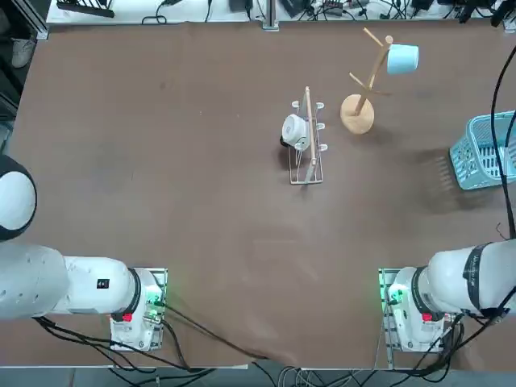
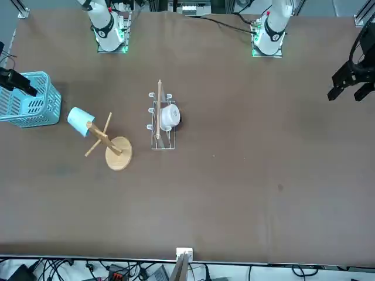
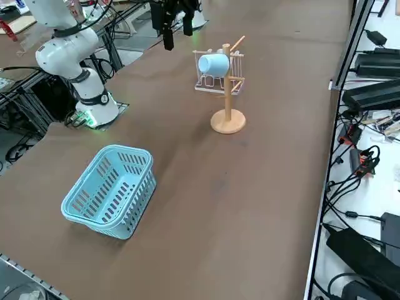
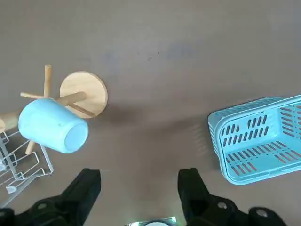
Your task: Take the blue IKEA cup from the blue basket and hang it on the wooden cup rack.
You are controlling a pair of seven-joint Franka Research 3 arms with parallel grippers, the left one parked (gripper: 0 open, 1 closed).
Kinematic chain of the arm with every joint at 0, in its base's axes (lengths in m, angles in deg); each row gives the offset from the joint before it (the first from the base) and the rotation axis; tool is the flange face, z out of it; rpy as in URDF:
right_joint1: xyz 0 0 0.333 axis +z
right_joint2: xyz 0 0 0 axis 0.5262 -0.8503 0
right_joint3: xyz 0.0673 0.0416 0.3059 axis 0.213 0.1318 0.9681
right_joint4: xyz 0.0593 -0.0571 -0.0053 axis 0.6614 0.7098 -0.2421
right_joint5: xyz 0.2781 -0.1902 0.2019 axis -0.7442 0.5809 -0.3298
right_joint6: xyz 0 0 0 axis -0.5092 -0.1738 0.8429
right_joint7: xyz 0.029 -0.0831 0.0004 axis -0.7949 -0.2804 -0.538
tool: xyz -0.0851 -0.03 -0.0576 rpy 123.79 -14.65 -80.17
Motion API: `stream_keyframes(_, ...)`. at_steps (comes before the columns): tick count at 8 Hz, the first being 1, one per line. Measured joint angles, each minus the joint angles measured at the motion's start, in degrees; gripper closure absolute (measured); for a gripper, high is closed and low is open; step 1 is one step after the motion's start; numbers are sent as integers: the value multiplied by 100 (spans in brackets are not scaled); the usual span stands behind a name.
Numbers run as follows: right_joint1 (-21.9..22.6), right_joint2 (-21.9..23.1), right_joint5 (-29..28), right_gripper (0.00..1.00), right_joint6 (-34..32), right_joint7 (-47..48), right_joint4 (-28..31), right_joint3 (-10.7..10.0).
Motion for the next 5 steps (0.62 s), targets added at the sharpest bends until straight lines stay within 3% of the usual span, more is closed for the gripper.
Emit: stream_keyframes(5, -10, 55, -5, 0, -31, 21, -6, -14)
